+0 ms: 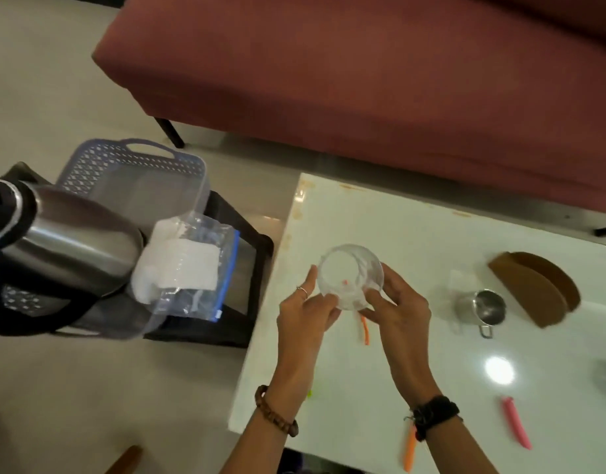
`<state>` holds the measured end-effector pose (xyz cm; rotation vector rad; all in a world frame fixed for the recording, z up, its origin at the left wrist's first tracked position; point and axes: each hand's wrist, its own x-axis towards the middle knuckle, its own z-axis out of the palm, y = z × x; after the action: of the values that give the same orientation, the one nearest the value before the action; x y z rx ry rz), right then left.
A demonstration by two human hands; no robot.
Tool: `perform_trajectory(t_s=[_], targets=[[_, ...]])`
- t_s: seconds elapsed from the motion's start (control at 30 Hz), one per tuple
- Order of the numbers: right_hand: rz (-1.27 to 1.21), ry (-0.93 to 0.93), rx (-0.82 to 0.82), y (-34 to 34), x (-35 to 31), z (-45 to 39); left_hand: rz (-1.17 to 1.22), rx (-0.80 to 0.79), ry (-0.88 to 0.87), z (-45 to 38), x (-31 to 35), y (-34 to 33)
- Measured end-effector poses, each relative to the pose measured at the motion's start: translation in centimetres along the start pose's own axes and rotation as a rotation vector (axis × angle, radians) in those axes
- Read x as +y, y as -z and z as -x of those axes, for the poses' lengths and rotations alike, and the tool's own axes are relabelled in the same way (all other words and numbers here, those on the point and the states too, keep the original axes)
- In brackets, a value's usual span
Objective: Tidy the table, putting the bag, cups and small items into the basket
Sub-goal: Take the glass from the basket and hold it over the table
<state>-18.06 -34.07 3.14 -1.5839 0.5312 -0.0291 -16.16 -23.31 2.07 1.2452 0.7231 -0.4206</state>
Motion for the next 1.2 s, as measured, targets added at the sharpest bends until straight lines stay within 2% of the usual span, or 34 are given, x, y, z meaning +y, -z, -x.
perform_trajectory(t_s=[0.23, 0.43, 0.7, 0.83, 1.03, 1.1, 1.2], targets=[[0.013, -0.149, 0.045, 10.9, 5.6, 2.6, -0.037, -0.079, 0.209, 3.2, -9.0, -5.9], [0.010, -0.225, 0.032, 14.7, 9.1, 2.1, -0.081, -0.070, 0.269, 2.7, -12.9, -8.7], [-0.015, -0.258, -0.005, 15.0, 10.7, 1.0, -0.075, -0.028, 0.280, 1.3, -14.2, -9.0], [-0.045, -0.290, 0.032, 14.8, 11.4, 0.8, -0.081, -0.022, 0.290, 0.9, -14.1, -9.3], [-0.073, -0.297, 0.084, 14.3, 11.8, 1.1, -0.111, -0.094, 0.277, 0.7, -14.1, -8.7], [-0.045, -0.279, 0.103, 13.8, 11.5, 1.6, -0.111, -0.152, 0.293, 0.8, -13.7, -8.2], [0.161, -0.240, 0.207, 12.5, 10.7, 2.6, -0.158, -0.205, 0.317, 1.2, -12.5, -6.8]])
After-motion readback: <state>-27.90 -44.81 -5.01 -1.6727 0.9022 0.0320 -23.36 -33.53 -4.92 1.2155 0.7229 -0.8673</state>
